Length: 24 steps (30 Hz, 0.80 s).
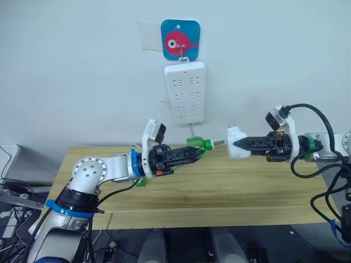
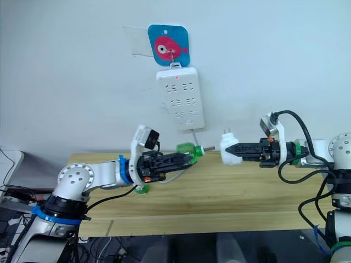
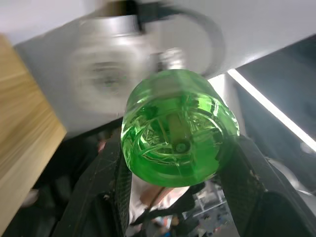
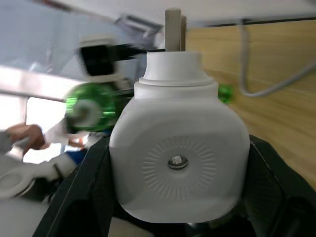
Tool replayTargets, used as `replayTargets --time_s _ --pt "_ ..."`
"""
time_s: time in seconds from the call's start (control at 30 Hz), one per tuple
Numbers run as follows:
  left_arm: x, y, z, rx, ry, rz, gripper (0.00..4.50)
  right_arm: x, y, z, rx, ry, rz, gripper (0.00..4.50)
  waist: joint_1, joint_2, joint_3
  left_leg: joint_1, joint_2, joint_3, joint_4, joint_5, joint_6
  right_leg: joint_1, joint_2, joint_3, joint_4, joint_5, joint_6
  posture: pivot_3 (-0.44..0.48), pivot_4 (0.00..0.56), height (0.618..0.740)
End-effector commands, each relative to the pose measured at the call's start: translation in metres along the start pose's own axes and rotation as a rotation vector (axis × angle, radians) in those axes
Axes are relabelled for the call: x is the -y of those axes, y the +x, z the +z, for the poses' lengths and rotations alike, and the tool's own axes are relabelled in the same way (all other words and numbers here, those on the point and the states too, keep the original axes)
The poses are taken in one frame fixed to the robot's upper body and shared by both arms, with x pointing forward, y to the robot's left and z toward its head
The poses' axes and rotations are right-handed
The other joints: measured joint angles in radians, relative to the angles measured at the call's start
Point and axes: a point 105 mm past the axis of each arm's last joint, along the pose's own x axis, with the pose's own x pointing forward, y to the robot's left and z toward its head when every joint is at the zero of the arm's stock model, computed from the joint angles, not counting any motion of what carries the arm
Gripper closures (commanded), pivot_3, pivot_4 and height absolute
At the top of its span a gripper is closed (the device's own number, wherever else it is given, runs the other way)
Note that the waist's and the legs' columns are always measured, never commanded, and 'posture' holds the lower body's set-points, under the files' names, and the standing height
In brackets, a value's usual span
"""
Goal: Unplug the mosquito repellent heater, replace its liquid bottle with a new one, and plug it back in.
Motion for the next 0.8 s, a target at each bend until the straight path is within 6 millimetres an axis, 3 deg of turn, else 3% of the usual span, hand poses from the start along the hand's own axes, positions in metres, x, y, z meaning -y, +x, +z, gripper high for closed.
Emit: replayTargets --time_s 0.03,0.1,0.2,0.3,0.5,0.8 --pt "0.006 -0.009 -0.005 -0.004 0.023 0.006 2.36 0.016 -0.020 0.016 0.087 -0.028 -0.129 1.54 -0.001 0.000 0.000 0.000 0.000 0.000 0.000 0.000 0.000 0.000 0.000 0.000 0.000 0.000 0.000 -0.081 0.207 0.740" --pt "0.004 -0.013 -0.007 0.003 0.029 0.024 2.36 0.038 -0.026 0.016 0.088 -0.062 -0.264 1.54 -0.001 0.000 0.001 0.000 0.000 0.001 0.000 0.000 0.000 0.000 0.000 0.001 0.000 0.000 0.000 -0.074 0.214 0.740" --pt "0.004 -0.016 -0.009 0.027 0.043 0.044 2.36 0.115 -0.056 0.007 -0.002 -0.205 -0.748 1.54 0.000 -0.001 0.001 0.001 0.000 0.001 0.000 0.000 0.000 0.001 0.000 0.000 0.000 0.000 0.000 -0.057 0.219 0.740" --pt "0.004 -0.013 -0.010 0.044 0.058 0.050 2.36 0.155 -0.089 -0.004 -0.109 -0.287 -0.981 1.54 0.009 0.001 0.003 0.002 0.000 0.002 0.000 0.000 0.000 0.000 -0.001 0.001 0.000 0.000 0.000 -0.037 0.225 0.740" --pt "0.006 -0.012 -0.017 0.050 0.078 0.063 2.36 0.188 -0.134 -0.018 -0.201 -0.261 -1.210 1.54 0.009 0.004 0.010 0.003 0.000 0.006 0.000 0.000 0.000 0.000 -0.002 0.005 0.001 0.000 0.000 -0.009 0.238 0.740" --pt "0.006 -0.015 -0.021 0.055 0.086 0.081 2.36 0.197 -0.129 -0.027 -0.214 -0.184 -1.192 1.54 0.009 0.004 0.012 0.005 0.000 0.005 0.000 0.000 0.000 0.001 -0.001 0.005 0.002 0.001 -0.002 0.008 0.248 0.740"
